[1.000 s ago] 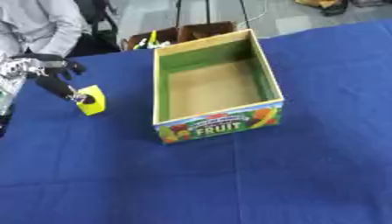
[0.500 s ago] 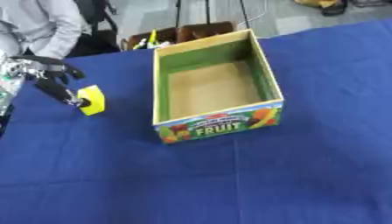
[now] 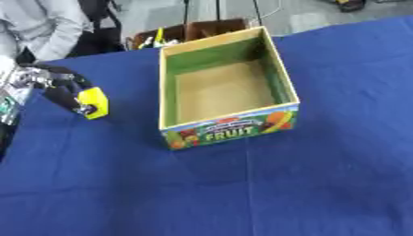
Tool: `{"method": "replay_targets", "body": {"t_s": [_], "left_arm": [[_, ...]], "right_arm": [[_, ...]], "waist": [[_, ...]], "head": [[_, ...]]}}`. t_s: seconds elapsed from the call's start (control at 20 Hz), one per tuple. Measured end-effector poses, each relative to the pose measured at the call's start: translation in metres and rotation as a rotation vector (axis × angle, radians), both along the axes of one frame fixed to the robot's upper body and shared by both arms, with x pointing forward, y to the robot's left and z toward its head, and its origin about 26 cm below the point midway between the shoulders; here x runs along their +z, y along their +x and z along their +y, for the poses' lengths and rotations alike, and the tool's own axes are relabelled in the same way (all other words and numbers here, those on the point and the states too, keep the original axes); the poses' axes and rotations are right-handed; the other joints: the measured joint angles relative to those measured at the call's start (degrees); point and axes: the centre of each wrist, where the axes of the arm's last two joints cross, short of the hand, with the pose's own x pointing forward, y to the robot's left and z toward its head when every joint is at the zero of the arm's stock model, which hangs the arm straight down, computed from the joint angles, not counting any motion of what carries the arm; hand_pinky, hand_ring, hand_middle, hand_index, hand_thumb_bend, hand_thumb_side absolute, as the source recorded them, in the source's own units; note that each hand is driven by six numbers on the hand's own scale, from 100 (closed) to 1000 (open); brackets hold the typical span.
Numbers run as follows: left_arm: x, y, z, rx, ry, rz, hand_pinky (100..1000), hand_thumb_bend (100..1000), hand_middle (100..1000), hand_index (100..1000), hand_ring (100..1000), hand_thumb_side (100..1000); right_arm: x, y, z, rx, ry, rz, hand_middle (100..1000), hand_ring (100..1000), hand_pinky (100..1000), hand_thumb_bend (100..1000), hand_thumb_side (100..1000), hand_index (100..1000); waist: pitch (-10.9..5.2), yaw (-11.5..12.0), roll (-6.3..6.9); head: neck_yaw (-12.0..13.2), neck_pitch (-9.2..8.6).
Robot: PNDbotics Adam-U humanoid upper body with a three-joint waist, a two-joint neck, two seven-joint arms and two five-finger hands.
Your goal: Pick up objects on the table and place them in the box.
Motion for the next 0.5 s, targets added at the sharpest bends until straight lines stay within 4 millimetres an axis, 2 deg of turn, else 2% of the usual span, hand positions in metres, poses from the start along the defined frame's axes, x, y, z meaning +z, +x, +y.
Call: {"method": "replay_targets", "body": {"t_s": [0.4,0.5], "left_arm": [[-0.0062,0.0027,-0.0011,0.006,0.004,0.014,814,371,902,963,884,490],[-0.0073,0.0030,-0.0005,0.012,0.004,0.015,784,335,875,957,859,497]], "right_arm": [[0.0014,0.0003,0.0006,0.004,0.000,-0.008,872,908,807,100,1000,879],[0.0018,0.0004,0.0008,0.005,0.000,-0.011,872,908,807,100,1000,879]], "waist": [[0.48,-0.4,0.00],[0.62,-0.6,0.00]], "head": [[0.4,-0.49],[0.5,-0.65]]}}
